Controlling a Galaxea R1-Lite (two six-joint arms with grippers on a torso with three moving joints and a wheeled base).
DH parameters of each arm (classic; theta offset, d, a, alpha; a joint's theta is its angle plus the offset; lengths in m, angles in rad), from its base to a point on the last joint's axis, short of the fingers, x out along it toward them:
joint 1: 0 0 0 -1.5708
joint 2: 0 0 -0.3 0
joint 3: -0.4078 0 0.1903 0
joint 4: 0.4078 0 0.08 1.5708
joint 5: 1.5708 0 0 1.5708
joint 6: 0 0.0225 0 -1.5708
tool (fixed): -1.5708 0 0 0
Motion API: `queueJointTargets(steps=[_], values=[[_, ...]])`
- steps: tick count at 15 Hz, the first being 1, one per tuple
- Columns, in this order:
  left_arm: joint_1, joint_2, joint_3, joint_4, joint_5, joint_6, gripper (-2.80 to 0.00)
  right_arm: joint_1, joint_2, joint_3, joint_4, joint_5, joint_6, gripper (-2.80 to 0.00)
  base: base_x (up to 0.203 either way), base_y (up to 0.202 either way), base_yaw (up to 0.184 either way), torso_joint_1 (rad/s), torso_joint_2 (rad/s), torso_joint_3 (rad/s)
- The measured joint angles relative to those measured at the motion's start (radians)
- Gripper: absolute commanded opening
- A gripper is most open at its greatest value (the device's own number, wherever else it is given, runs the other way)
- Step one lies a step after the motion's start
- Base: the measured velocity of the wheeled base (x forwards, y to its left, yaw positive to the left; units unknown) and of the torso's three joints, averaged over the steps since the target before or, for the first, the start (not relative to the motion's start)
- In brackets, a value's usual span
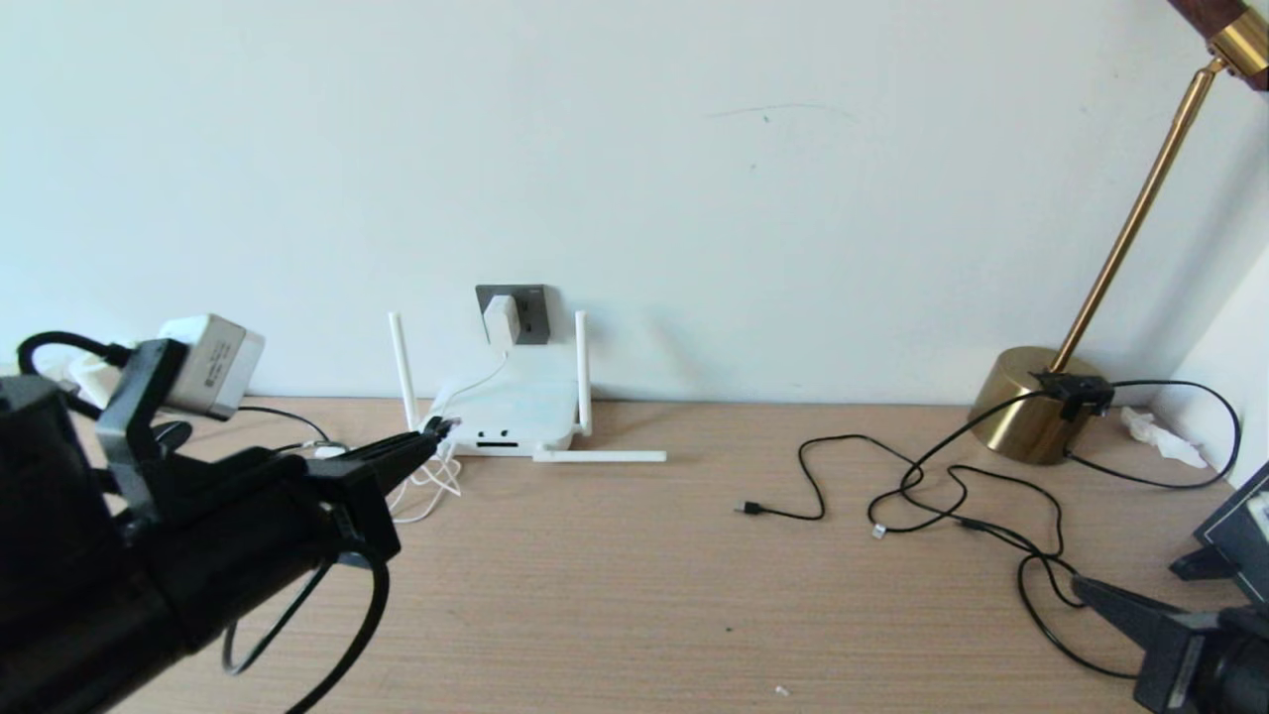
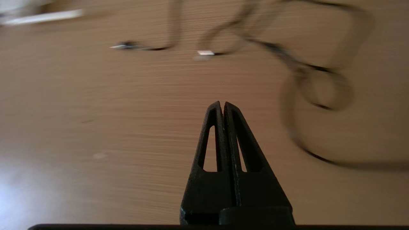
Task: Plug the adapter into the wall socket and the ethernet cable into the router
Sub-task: Align cable and router interface
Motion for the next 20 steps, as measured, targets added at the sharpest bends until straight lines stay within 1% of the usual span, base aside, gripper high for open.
queueJointTargets(steps=[1, 3, 4, 5, 7, 8, 9, 11, 13, 15, 18, 20], values=[[-0.002, 0.006, 0.008, 0.001, 0.024, -0.015, -2.8, -0.028, -0.065, 0.002, 0.065, -0.047, -0.001, -2.8, 0.0, 0.0, 0.0, 0.0, 0.0, 0.0], [-0.006, 0.028, 0.018, 0.001, 0.035, -0.028, -2.8, -0.15, -0.201, -0.017, 0.222, -0.094, -0.019, -2.8, 0.0, 0.0, 0.0, 0.0, 0.0, 0.0], [-0.006, 0.041, 0.024, 0.001, 0.039, -0.029, -2.8, -0.208, -0.278, -0.025, 0.305, -0.103, -0.043, -2.8, 0.0, 0.0, 0.0, 0.0, 0.0, 0.0], [-0.005, 0.053, 0.029, 0.002, 0.046, -0.029, -2.8, -0.249, -0.36, -0.028, 0.375, -0.106, -0.076, -2.8, 0.0, 0.0, 0.0, 0.0, 0.0, 0.0], [-0.004, 0.09, 0.035, 0.008, 0.103, -0.028, -2.8, -0.298, -0.532, -0.021, 0.485, -0.1, -0.156, -2.8, 0.0, 0.0, 0.0, 0.0, 0.0, 0.0], [-0.004, 0.117, 0.039, 0.007, 0.135, -0.029, -2.8, -0.313, -0.621, -0.013, 0.528, -0.077, -0.192, -2.8, 0.0, 0.0, 0.0, 0.0, 0.0, 0.0], [-0.004, 0.145, 0.045, 0.004, 0.155, -0.029, -2.8, -0.323, -0.703, 0.001, 0.568, -0.037, -0.215, -2.8, 0.0, 0.0, 0.0, 0.0, 0.0, 0.0], [-0.009, 0.194, 0.058, -0.001, 0.204, -0.027, -2.8, -0.335, -0.863, 0.043, 0.669, 0.077, -0.256, -2.8, 0.0, 0.0, 0.0, 0.0, 0.0, 0.0], [-0.017, 0.225, 0.06, -0.002, 0.222, -0.026, -2.8, -0.34, -0.955, 0.079, 0.746, 0.158, -0.297, -2.8, 0.0, 0.0, 0.0, 0.0, 0.0, 0.0], [-0.018, 0.257, 0.057, -0.013, 0.244, -0.034, -2.8, -0.342, -0.997, 0.088, 0.744, 0.165, -0.31, -2.8, 0.0, 0.0, 0.0, 0.0, 0.0, 0.0], [-0.019, 0.315, 0.052, -0.056, 0.257, -0.091, -2.8, -0.342, -1.022, 0.092, 0.746, 0.151, -0.365, -2.8, 0.0, 0.0, 0.0, 0.0, 0.0, 0.0], [-0.02, 0.334, 0.055, -0.067, 0.257, -0.097, -2.8, -0.342, -1.027, 0.093, 0.745, 0.157, -0.364, -2.8, 0.0, 0.0, 0.0, 0.0, 0.0, 0.0]])
